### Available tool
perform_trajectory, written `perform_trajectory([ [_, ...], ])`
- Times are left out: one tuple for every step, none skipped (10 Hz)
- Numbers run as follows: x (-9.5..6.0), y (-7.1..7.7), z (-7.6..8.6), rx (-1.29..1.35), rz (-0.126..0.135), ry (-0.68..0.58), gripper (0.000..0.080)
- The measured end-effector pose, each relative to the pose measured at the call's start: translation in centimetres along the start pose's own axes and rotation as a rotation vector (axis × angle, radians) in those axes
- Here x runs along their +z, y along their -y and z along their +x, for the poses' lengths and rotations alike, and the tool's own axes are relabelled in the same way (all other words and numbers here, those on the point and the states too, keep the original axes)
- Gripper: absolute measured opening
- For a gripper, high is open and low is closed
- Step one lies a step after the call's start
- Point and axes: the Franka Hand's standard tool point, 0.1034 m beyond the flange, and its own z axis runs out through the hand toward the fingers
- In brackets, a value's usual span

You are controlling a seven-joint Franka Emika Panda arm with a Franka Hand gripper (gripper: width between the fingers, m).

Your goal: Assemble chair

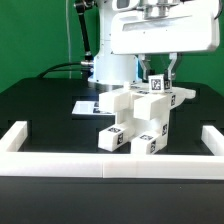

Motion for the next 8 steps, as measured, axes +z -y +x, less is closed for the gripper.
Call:
perform_trajectory([
  [0.0,0.0,0.0,0.012,0.0,0.0,0.0287],
  [0.0,0.0,0.0,0.056,0.002,0.001,0.0287],
  [0.01,-0.06,0.03,0.128,0.007,0.005,0.0287],
  [0.0,-0.15,0.11,0.219,0.017,0.013,0.0287],
  [0.0,-0.16,0.05,0.288,0.016,0.022,0.0287],
  [0.01,-0.17,0.04,0.374,0.016,0.026,0.0287],
  [0.02,-0.19,0.05,0.431,0.015,0.027,0.0287],
  [0.05,-0.27,0.21,0.484,0.02,0.03,0.0287],
])
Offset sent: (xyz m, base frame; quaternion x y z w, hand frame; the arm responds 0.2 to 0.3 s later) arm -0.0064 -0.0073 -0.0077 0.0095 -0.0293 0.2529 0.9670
